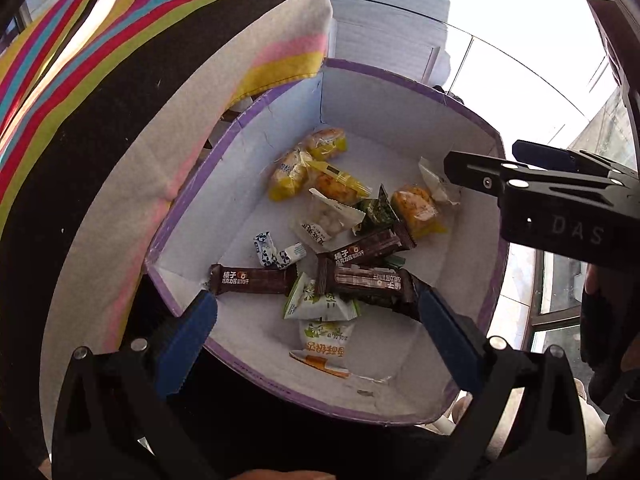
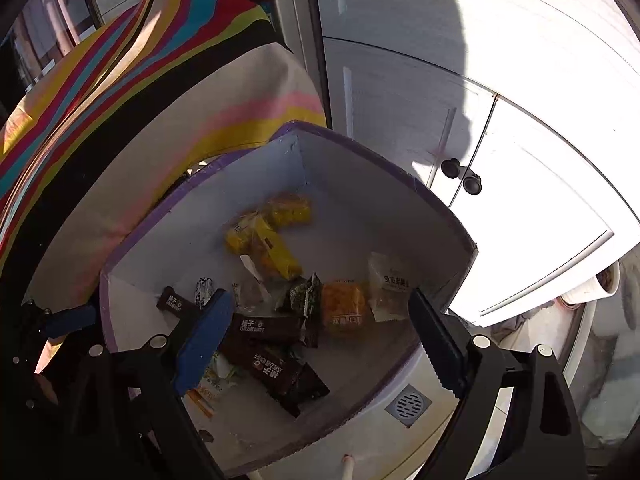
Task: Organize snacks
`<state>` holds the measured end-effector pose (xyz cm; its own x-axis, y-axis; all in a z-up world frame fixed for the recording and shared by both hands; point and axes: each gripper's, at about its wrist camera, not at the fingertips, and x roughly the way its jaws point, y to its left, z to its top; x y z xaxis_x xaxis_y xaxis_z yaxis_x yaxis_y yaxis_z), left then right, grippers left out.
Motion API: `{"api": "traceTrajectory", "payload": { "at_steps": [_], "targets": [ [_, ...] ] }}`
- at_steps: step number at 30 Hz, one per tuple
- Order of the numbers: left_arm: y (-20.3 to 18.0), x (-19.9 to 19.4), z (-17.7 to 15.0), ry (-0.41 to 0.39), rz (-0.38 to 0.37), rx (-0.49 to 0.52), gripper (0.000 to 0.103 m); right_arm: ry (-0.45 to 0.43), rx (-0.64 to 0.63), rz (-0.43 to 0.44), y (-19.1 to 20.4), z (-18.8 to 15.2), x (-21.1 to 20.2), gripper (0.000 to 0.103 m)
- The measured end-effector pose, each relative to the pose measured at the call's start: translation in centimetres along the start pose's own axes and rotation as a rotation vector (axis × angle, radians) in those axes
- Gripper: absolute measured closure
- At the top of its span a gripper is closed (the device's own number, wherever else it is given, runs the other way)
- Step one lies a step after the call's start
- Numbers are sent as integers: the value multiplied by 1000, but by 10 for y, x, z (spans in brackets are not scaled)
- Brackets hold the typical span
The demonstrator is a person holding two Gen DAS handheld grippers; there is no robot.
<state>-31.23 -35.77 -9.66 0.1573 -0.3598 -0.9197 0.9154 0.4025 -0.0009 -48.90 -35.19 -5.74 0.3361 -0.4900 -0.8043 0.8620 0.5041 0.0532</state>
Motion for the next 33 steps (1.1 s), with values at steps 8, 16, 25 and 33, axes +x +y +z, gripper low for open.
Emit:
{"api": "traceTrajectory", "payload": {
  "at_steps": [8,16,25,33],
  "targets": [
    [2,2,0,10,-5,-14,2,17,-9,5,3,-2,5,17],
    [1,4,2,15,-3,-12,2,34,-10,10,4,-2,9,17],
    [0,6,2,18,-2,-16,2,50,-11,14,7,-4,14,17],
    [0,8,3,23,-3,-22,2,61,-4,17,6,-5,17,17]
  ]
}}
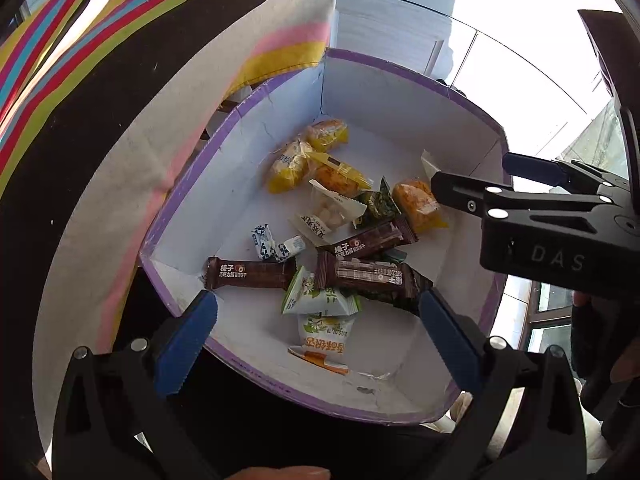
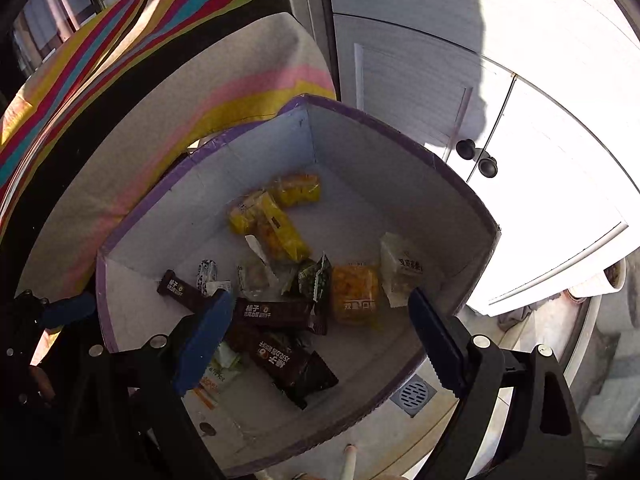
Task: Organize snacks
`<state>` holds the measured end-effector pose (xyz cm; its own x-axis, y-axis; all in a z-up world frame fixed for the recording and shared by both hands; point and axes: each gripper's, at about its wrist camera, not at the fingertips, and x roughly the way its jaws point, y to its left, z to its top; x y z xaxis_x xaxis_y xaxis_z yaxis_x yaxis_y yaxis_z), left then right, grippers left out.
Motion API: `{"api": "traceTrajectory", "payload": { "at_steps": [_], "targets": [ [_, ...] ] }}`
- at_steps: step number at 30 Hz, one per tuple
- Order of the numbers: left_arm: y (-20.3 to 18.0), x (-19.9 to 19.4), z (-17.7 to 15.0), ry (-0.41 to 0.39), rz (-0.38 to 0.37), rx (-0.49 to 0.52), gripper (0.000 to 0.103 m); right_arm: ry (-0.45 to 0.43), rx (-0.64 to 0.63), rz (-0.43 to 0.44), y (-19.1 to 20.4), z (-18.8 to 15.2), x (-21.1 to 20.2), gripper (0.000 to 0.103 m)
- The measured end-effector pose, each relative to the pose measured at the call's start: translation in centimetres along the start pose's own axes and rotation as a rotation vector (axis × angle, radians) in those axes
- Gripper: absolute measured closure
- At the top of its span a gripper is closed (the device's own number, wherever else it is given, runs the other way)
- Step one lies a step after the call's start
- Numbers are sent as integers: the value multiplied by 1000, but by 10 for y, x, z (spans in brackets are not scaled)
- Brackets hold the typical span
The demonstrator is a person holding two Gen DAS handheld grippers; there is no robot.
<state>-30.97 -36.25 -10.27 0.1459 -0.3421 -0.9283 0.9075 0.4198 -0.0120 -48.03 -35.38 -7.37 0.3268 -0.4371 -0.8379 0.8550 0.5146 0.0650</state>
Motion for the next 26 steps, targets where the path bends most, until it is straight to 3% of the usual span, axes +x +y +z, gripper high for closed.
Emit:
{"api": "traceTrajectory", "payload": {
  "at_steps": [26],
  "targets": [
    [2,5,3,19,0,-27,2,19,-4,8,2,-4,6,17]
  ]
}}
